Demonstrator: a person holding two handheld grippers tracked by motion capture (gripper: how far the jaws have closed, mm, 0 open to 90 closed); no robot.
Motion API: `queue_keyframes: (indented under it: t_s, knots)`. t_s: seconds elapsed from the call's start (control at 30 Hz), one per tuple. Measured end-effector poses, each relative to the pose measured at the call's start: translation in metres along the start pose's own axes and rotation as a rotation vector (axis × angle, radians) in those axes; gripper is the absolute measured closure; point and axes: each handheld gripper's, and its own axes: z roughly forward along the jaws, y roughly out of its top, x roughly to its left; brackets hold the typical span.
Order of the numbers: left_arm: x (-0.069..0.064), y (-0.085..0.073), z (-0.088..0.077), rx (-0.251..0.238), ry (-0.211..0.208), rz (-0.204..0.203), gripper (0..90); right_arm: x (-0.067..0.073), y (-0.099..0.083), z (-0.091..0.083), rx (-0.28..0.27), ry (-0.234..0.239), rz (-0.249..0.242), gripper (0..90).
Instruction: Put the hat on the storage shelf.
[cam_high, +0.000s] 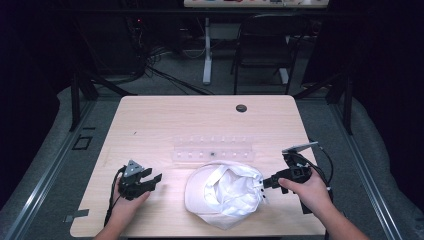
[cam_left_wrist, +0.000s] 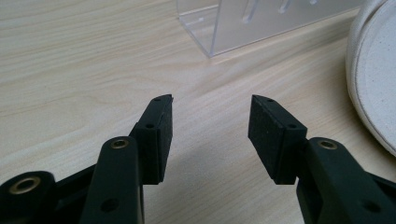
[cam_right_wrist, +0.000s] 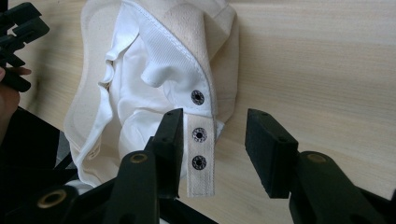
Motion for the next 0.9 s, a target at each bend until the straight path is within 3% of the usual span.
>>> queue_keyframes:
  t_s: [0.4,0.7,0.77,0.9]
  knots:
    - [0.000,0.000,0.000,0.003,0.000,0.006,50.4,-0.001,-0.001,0.013,0.038,0.013,0.005,54.4]
    - [0.000,0.000,0.001,0.005,-0.003,0.004,50.5,-0.001,-0.003,0.027,0.073,0.062,0.031,54.0]
    - [0.000,0.000,0.001,0.006,-0.003,0.007,50.5,-0.003,-0.002,0.033,0.091,0.091,0.044,52.6]
    - [0.000,0.000,0.001,0.004,-0.003,0.004,50.5,-0.004,-0.002,0.038,0.111,0.098,0.037,52.5]
